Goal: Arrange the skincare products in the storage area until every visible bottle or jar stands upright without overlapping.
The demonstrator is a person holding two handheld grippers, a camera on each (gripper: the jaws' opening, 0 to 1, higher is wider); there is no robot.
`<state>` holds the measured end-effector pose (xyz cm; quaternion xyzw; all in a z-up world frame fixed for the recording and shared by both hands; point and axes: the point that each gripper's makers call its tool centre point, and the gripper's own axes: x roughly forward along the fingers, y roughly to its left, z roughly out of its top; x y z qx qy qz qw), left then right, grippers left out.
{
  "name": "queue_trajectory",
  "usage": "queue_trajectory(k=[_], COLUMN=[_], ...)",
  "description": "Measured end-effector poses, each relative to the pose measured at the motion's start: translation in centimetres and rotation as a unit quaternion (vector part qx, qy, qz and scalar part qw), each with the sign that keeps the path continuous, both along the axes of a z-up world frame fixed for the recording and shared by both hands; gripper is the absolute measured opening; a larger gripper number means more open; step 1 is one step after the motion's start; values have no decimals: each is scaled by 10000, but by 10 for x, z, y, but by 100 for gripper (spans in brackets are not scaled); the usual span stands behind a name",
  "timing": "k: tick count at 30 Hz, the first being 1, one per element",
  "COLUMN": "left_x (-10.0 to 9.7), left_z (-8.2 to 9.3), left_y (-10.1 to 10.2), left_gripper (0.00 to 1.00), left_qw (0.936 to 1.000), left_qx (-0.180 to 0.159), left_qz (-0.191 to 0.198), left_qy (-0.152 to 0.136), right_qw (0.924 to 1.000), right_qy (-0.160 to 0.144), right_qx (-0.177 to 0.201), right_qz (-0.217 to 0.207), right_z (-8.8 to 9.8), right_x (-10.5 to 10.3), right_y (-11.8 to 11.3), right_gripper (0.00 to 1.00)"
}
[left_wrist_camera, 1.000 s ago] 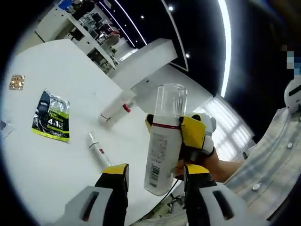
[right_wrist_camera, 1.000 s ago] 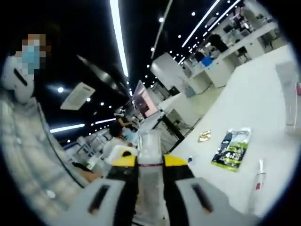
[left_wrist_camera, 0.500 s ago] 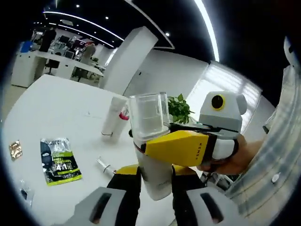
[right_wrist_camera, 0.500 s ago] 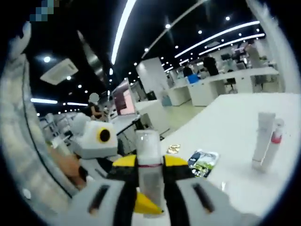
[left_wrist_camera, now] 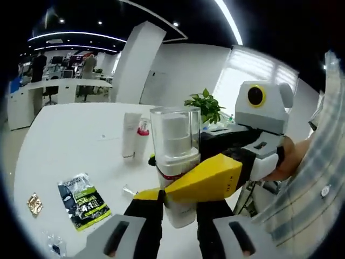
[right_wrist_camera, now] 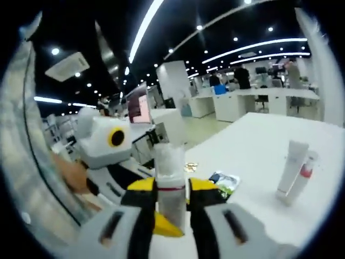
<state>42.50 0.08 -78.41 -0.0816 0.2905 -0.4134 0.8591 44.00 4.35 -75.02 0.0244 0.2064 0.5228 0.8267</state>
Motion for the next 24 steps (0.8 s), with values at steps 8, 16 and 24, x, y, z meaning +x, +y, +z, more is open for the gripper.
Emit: queue_trajectory(k=[8,16,24], left_x=[6,-7,-13], left_z=[9,36,54], left_y=[-3,-13,-25], left_gripper=[24,27,25], left_qw=[9994,9891,9797], left_qx=[117,-630,-1158], left_qz=[-321,-1316,-1639], left_qy=[-22,-174,-17], right_qw=[9992,9831,9747], right_qy=[69,255,462], right_qx=[378,1526,1703], right_qz=[142,984,1373], right_z=[14,63,71], right_x=[6,-4,-9], right_y=[-6,-16,-24], right_gripper=[19,18,18])
